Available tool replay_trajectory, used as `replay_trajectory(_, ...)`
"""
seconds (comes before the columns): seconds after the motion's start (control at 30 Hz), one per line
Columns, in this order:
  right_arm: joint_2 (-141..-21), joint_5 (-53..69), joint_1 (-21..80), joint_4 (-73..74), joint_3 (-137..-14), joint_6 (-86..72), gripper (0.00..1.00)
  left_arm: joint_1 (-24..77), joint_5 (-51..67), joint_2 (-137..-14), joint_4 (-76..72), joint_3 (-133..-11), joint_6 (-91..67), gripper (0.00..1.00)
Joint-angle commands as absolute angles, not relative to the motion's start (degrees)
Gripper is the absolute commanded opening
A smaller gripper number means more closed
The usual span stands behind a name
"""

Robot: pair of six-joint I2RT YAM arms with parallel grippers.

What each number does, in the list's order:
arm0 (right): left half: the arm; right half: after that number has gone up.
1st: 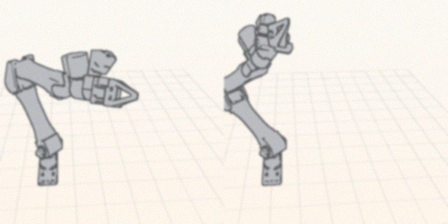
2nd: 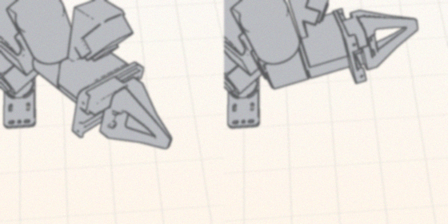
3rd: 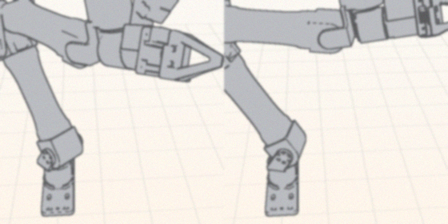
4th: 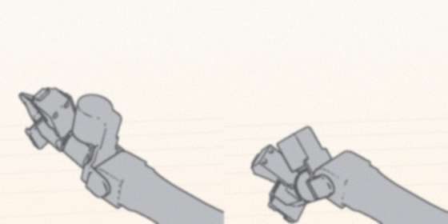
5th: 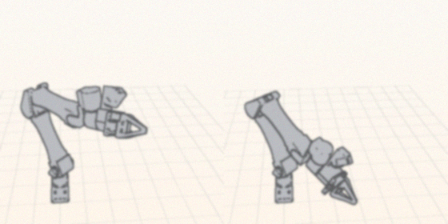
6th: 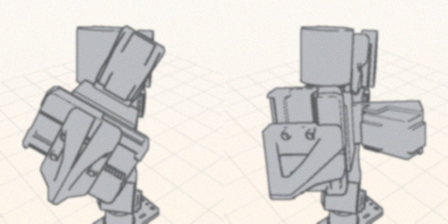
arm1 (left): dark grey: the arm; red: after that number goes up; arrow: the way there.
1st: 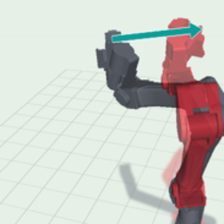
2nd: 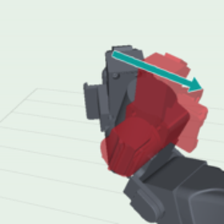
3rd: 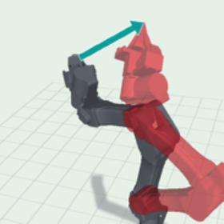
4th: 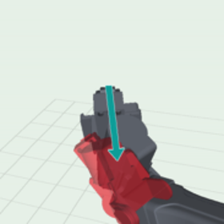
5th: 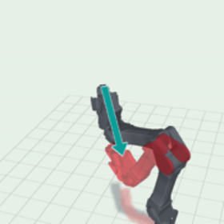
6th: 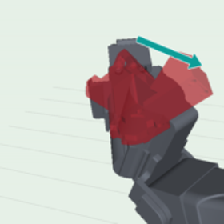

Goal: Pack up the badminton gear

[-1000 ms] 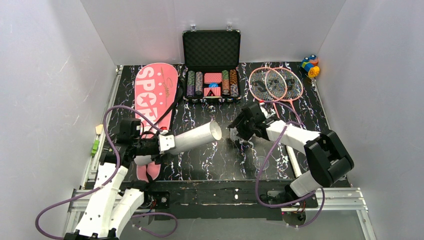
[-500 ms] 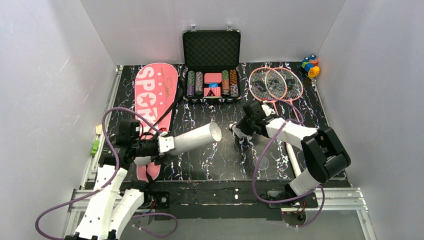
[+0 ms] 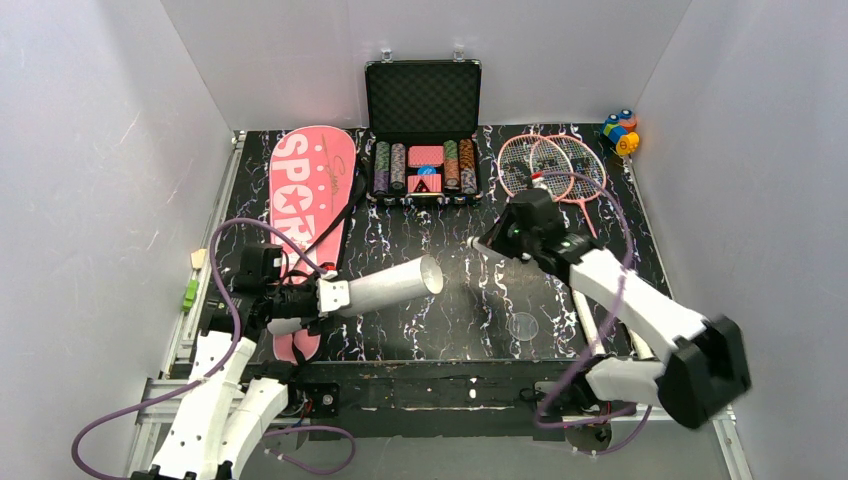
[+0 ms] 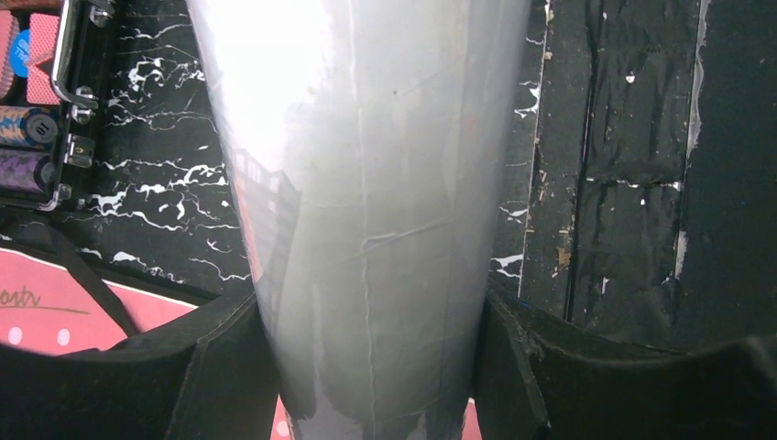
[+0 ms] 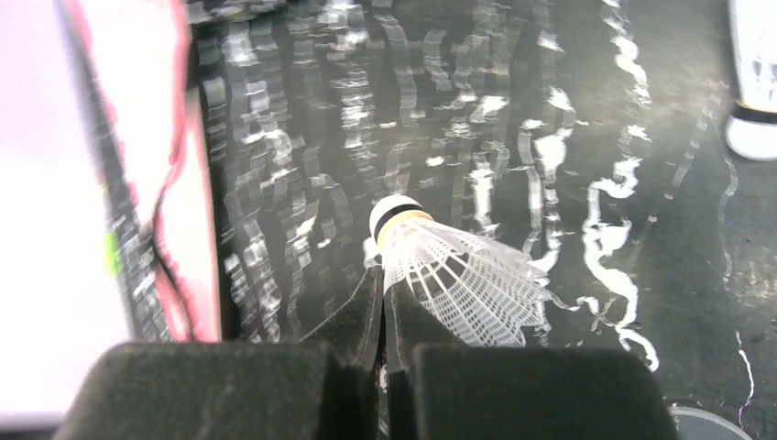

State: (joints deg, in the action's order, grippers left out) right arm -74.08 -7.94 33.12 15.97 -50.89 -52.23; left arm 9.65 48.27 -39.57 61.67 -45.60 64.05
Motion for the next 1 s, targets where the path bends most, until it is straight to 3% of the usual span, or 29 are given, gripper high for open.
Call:
replay_trajectory(0.0, -58.50, 5.17, 33.22, 21.22, -56.24, -38.63, 0.01, 9.51, 48.73, -39.25, 62.38, -45.33, 67.11, 0.44)
replay_trajectory(0.13, -49.80, 13.42, 33.27, 29.01, -61.51, -33.27, 0.01, 9.49, 48.15, -39.84, 62.03, -44.77, 68.11, 0.45)
replay_trajectory(0.3, -47.66, 22.70, 36.32, 32.80, -67.10, -31.09, 0.01, 9.56, 47.68, -41.28, 60.67, -44.67, 67.94, 0.44)
replay_trajectory(0.6, -52.61, 18.87, 47.49, 38.00, -73.85, -26.67, 0.01, 9.51, 47.76, -42.34, 59.35, -45.30, 66.89, 0.45)
replay_trajectory(0.97, -57.42, 16.85, 52.18, 34.18, -75.54, -26.86, 0.01, 9.53, 47.90, -41.33, 59.84, -45.17, 66.74, 0.45)
